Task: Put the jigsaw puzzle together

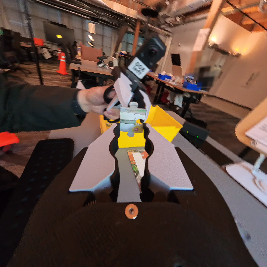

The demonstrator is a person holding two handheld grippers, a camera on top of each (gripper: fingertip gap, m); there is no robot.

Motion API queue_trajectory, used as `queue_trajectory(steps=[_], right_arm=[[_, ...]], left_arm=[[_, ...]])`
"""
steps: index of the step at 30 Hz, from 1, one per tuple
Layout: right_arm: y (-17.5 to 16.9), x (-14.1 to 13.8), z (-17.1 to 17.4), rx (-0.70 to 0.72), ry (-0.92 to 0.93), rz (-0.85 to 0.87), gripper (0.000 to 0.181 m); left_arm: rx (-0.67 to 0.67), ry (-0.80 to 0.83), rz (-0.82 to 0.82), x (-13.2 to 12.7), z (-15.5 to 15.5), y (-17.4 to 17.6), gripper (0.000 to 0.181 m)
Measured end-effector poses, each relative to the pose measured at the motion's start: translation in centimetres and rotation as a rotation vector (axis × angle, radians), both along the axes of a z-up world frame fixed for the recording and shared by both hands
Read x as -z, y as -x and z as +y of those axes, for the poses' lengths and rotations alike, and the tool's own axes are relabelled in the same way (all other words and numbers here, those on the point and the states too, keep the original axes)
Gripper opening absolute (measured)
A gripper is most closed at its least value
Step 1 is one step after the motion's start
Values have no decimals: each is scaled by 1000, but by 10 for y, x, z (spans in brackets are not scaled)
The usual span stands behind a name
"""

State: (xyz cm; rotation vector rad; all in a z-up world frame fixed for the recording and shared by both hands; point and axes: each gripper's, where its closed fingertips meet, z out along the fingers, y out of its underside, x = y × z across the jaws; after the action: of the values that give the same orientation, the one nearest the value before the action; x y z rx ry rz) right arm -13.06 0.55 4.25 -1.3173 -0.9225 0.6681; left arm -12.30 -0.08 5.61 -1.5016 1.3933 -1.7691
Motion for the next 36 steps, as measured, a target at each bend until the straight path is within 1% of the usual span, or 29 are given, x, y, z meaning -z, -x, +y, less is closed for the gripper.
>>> queue_trajectory(steps=[2,3,6,8,9,11,13,16,17,19,21,25,27,29,32,33,34,36], right_arm=[[-13,12,6,111,71,3,32],[-19,17,5,151,92,10,31],[-32,33,3,249,133,2,31],[-33,41,0,275,153,-25,31],[-33,43,-1,285,148,-43,31],[-34,45,0,313,123,-86,31],[-34,47,-1,325,108,-113,31],[-36,54,1,346,111,-150,31],[-36,57,1,342,122,-154,31],[-35,61,-2,311,154,-149,32],[-34,63,-6,265,177,-148,31],[-33,71,-16,130,203,-236,33],[-31,70,-26,-6,245,-245,37],[-30,72,-34,-130,301,-269,39],[-27,82,-36,-230,366,-334,39],[-23,86,-41,-274,378,-356,36],[-19,90,-46,-322,390,-381,29],[-13,98,-52,-373,405,-412,26]], left_arm=[[-90,95,67,19,7,-2,32],[-117,125,54,25,5,-2,32],[-254,82,12,43,3,-7,40],[-301,45,-23,46,-5,-13,44],[-314,33,-37,45,-8,-16,41],[-335,13,-39,46,-10,-21,26],[-351,-7,-11,50,-9,-24,20],[-338,-22,22,54,-12,-25,2],[-344,-24,41,57,-11,-25,1],[-353,-22,70,61,-9,-22,0],[-330,5,110,66,-9,-18,0],[-262,27,202,76,-11,-9,0],[-210,0,276,84,-15,-4,0],[-124,-37,367,95,-26,0,0],[-31,-167,512,116,-41,4,0],[-10,-212,548,122,-45,5,0],[5,-247,575,127,-48,5,0],[27,-264,594,130,-53,4,0]])
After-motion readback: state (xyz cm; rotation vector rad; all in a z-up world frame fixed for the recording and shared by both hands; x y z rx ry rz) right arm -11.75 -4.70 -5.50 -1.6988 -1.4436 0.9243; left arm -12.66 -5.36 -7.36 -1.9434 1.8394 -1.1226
